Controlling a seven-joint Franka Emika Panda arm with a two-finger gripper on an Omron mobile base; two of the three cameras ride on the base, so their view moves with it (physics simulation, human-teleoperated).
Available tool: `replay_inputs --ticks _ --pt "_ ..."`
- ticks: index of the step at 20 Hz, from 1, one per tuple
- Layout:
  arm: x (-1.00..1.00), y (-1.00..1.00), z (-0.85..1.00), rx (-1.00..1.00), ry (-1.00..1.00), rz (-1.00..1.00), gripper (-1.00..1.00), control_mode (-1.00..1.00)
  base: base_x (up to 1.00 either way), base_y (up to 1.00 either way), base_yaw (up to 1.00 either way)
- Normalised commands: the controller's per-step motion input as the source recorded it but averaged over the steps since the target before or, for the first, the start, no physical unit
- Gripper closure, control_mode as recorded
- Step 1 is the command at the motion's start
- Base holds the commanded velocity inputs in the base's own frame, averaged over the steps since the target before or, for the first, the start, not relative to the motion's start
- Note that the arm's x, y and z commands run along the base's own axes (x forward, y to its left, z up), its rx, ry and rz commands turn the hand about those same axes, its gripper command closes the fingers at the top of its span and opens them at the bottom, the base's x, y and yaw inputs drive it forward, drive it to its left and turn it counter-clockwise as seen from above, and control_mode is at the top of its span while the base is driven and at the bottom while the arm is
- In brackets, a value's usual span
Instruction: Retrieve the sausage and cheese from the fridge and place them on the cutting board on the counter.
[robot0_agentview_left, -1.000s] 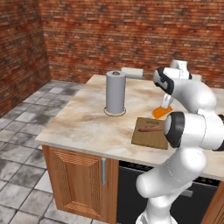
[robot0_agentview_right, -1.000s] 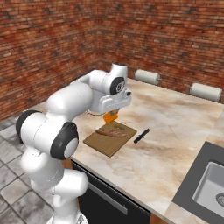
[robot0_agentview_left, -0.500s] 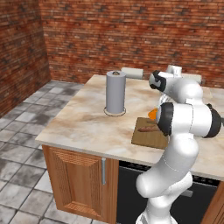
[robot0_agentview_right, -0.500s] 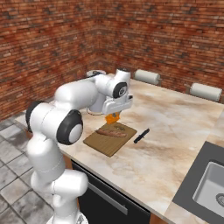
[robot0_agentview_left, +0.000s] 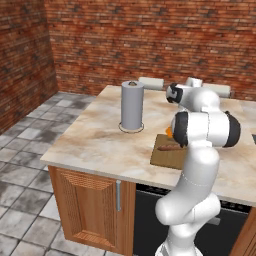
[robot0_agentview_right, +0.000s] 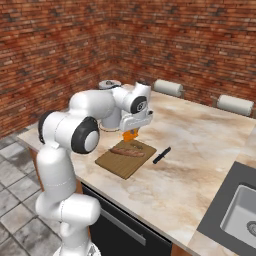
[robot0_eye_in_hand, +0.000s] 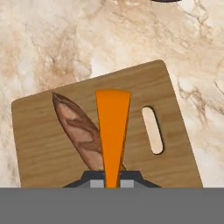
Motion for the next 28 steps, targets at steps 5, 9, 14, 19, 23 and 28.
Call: replay_inputs --ticks 5,9,14,19,23,28 --pt "0.0 0.0 -0.29 0.0 0.0 0.0 1.0 -1.0 0.0 0.0 0.0" --pt "0.0 0.0 -0.29 0.0 0.0 0.0 1.0 -1.0 0.0 0.0 0.0" --pt "0.11 0.0 -0.08 0.01 0.0 -0.01 1.0 -1.0 0.0 0.0 0.0" --pt "0.3 0.03 -0.03 0.02 0.0 -0.02 1.0 -1.0 0.0 0.0 0.0" --pt "0.2 0.03 -0.12 0.01 0.0 -0.01 1.0 -1.0 0.0 0.0 0.0" --pt "-0.01 0.0 -0.25 0.0 0.0 0.0 -1.0 -1.0 0.0 0.0 0.0"
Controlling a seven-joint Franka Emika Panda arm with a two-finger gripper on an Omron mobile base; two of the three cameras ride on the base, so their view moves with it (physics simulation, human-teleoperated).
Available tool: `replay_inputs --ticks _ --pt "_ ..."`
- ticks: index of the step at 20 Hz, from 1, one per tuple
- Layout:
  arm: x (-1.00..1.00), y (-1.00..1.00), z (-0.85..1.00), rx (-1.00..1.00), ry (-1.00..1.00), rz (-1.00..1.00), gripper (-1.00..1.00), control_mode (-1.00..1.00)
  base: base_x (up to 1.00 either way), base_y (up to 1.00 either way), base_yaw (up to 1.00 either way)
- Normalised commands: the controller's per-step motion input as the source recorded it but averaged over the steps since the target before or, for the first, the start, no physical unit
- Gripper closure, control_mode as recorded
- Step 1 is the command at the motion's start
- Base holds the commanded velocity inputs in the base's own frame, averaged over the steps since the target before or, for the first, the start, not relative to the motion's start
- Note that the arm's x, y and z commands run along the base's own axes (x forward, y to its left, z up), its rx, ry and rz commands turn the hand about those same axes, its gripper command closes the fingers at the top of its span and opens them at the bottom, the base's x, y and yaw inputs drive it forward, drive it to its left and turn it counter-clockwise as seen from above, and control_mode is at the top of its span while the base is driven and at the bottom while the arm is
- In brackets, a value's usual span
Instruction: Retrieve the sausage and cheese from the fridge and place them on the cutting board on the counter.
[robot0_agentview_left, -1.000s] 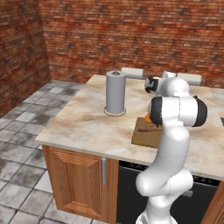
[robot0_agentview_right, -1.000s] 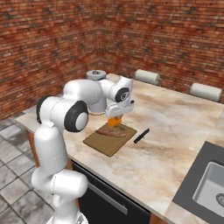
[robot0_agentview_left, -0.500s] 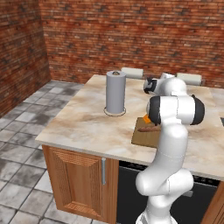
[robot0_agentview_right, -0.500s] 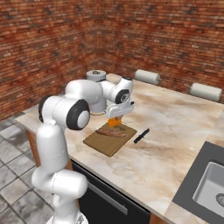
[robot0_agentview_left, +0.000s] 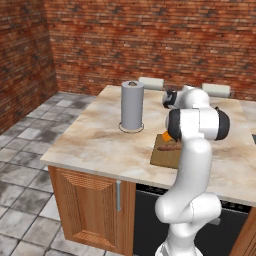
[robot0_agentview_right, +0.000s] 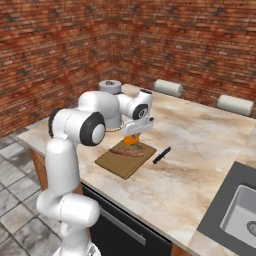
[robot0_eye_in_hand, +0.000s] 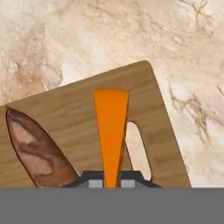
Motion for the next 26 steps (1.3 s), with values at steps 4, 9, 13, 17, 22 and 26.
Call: replay_inputs --ticks 4,9,13,17,22,26 --pt "-0.05 0.01 -0.22 0.0 -0.02 0.0 -1.0 -1.0 0.0 0.0 0.0" --pt "-0.03 0.05 -0.02 0.0 -0.09 -0.01 -1.0 -1.0 0.0 0.0 0.0" --pt "-0.48 0.0 0.01 0.0 -0.13 0.0 -1.0 -1.0 0.0 0.0 0.0" --pt "-0.77 0.0 0.19 0.0 -0.17 0.0 -1.0 -1.0 0.0 0.0 0.0" --pt "-0.35 0.03 0.64 0.0 -0.17 0.0 -1.0 -1.0 0.0 0.0 0.0" --pt "-0.3 0.15 0.91 0.0 -0.07 0.0 -1.0 -1.0 0.0 0.0 0.0"
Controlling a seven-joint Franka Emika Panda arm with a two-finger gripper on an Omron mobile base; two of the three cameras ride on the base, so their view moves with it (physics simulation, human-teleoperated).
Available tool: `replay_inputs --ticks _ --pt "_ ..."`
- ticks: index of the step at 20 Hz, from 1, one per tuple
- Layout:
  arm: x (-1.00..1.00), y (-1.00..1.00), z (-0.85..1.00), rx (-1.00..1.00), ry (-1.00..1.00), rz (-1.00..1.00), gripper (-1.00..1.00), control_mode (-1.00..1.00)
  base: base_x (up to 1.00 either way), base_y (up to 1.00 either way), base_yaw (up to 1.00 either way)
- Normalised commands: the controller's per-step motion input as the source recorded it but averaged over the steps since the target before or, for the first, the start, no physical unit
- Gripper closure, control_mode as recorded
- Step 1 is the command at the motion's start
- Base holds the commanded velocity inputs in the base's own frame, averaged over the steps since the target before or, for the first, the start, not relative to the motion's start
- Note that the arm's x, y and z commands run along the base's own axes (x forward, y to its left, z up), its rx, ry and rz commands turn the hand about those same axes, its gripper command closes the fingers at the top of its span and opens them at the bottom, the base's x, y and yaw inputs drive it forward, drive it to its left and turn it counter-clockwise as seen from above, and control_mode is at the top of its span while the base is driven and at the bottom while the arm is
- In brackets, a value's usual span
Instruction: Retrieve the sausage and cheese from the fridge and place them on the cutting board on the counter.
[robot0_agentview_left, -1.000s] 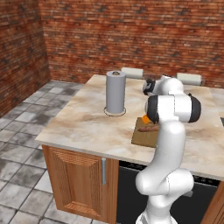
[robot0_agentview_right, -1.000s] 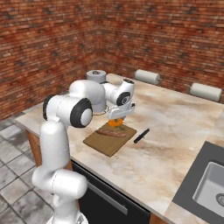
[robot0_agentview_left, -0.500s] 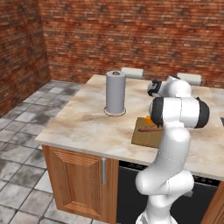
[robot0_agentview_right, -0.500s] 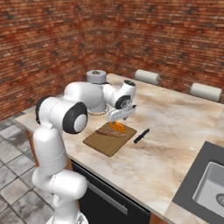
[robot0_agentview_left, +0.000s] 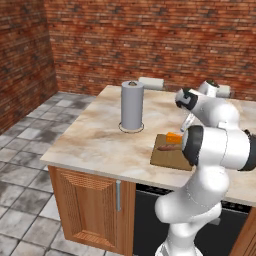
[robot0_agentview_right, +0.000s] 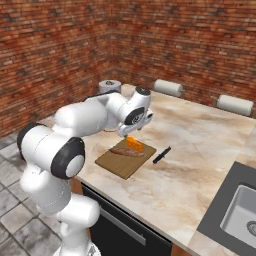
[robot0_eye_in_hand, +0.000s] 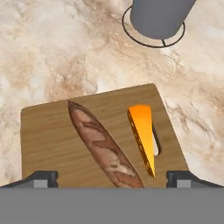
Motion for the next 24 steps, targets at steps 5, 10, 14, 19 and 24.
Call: replay_inputs --ticks 5,10,14,19,24 --pt "-0.71 0.2 0.79 0.08 0.08 -0.17 -1.0 -1.0 0.0 0.0 0.0" --pt "-0.97 0.15 0.68 0.26 0.11 -0.49 -1.0 -1.0 0.0 0.0 0.0" --pt "-0.91 0.29 0.86 0.16 0.09 -0.47 -1.0 -1.0 0.0 0.0 0.0" --pt "-0.58 0.6 0.69 -0.02 0.0 -0.33 -1.0 -1.0 0.0 0.0 0.0" --pt "-0.33 0.54 0.36 -0.06 0.0 -0.22 -1.0 -1.0 0.0 0.0 0.0"
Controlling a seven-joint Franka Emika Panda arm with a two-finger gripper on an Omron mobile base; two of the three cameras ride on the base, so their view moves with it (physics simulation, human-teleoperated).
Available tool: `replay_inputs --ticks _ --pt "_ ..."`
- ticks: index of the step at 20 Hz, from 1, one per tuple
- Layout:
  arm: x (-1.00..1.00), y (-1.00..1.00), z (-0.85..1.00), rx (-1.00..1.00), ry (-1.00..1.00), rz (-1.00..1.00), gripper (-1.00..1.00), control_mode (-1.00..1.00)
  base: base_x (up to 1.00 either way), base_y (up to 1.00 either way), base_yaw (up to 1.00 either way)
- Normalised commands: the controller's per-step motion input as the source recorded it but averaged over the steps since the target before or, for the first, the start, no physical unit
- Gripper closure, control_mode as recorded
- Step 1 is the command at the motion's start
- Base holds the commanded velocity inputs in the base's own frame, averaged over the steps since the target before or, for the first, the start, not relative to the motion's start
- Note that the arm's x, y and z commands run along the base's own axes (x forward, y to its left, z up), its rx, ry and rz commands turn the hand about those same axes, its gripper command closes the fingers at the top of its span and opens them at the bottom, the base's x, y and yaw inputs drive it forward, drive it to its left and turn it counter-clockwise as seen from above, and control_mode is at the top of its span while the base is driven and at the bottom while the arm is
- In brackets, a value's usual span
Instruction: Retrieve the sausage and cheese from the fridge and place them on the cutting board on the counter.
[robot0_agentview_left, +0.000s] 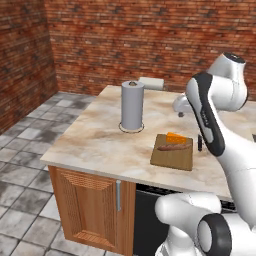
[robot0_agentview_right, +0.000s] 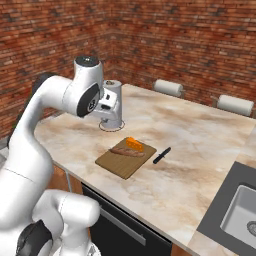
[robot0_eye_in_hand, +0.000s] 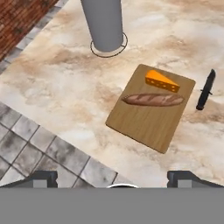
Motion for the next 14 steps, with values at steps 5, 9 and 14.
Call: replay_inputs --ticks 5,9,14 --pt "-0.26 0.17 0.12 -0.03 0.0 -0.13 -1.0 -1.0 0.0 0.0 0.0" --pt "-0.43 0.19 0.16 -0.03 0.0 -0.11 -1.0 -1.0 0.0 0.0 0.0" --pt "-0.41 0.09 0.31 -0.02 -0.08 -0.04 -1.0 -1.0 0.0 0.0 0.0"
